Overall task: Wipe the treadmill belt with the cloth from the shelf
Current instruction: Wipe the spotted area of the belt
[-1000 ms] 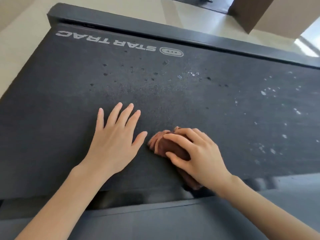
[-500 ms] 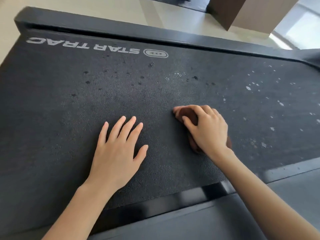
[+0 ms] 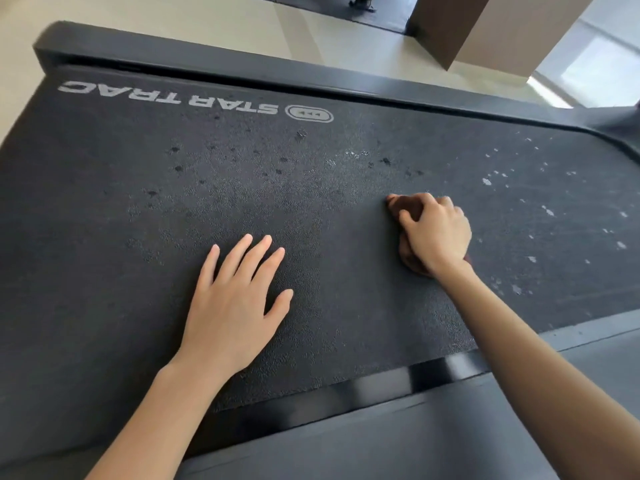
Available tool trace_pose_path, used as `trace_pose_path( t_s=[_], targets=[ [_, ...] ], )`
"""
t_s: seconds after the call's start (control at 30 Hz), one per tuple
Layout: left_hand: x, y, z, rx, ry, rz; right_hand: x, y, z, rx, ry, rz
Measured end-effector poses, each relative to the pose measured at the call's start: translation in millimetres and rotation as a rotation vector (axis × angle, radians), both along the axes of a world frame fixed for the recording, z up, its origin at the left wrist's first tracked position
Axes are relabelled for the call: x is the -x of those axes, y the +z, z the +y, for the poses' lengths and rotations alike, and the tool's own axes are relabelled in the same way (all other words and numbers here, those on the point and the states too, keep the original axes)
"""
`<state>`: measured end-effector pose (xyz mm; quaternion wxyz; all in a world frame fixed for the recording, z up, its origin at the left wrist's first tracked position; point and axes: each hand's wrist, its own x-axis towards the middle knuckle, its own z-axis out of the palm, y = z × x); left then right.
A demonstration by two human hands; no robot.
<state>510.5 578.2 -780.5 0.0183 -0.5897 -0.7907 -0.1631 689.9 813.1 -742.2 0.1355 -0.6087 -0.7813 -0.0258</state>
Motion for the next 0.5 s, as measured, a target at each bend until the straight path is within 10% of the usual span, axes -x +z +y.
trace_pose_path(
  t_s=[0.27, 0.5],
  targets=[
    [1, 0, -1, 0.025, -0.002, -0.004, 56, 2, -62, 0.044, 0.426, -0.017],
    [0, 1, 1, 0.023, -0.008, -0.019, -112, 12, -10, 0.087, -0.029, 0.043]
  ],
)
